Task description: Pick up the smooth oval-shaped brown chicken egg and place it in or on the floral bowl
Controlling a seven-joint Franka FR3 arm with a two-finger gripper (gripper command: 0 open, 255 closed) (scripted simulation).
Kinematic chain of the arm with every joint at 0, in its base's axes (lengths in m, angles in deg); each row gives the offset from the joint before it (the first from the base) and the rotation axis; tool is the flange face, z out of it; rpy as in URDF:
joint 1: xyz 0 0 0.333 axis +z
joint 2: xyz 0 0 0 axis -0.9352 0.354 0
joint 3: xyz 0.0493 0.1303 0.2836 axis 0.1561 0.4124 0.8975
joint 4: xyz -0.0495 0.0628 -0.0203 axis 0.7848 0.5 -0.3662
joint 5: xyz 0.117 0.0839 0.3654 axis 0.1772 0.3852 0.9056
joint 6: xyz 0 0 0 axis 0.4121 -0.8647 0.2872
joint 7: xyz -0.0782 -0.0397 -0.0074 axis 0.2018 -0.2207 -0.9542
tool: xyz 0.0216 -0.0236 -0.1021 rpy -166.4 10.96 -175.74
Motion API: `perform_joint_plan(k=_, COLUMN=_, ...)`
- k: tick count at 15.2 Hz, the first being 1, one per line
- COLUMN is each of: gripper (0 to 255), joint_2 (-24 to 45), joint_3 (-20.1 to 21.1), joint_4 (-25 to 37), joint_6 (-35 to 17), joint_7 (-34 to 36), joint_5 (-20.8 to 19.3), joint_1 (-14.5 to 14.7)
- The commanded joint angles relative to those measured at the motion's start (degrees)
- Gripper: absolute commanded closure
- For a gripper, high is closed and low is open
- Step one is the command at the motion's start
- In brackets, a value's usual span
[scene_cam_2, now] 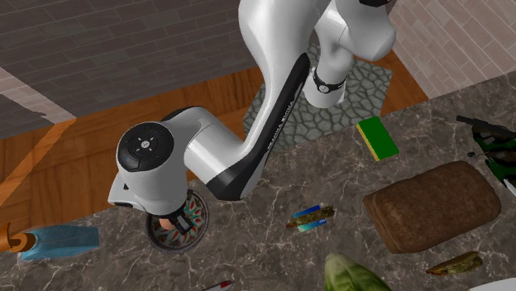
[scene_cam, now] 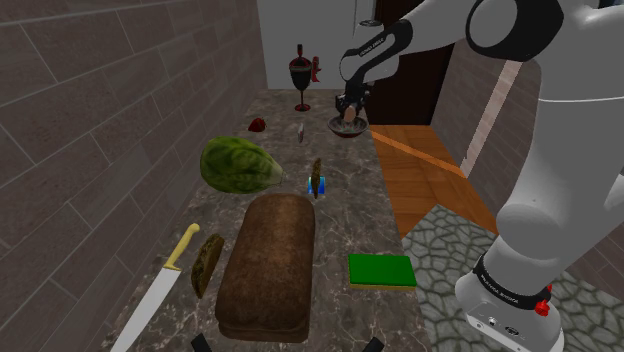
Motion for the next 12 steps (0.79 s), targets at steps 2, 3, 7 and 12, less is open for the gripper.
perform_joint_plan(k=2, gripper=0, joint_2=-0.01, joint_3=0.00, joint_4=0.01, joint_6=-0.01, joint_7=0.00, joint_5=0.00, joint_1=0.00)
perform_joint_plan(k=3, gripper=0, joint_2=0.00, joint_3=0.00, joint_4=0.01, joint_6=-0.01, joint_7=0.00, joint_5=0.00, joint_1=0.00)
perform_joint_plan(k=7, gripper=0, joint_2=0.00, joint_3=0.00, joint_4=0.01, joint_6=-0.01, joint_7=0.00, joint_5=0.00, joint_1=0.00)
perform_joint_plan(k=12, gripper=0, joint_2=-5.09, joint_3=0.08, joint_4=-0.04, joint_6=5.04, joint_7=-0.04, joint_5=0.06, joint_1=0.10)
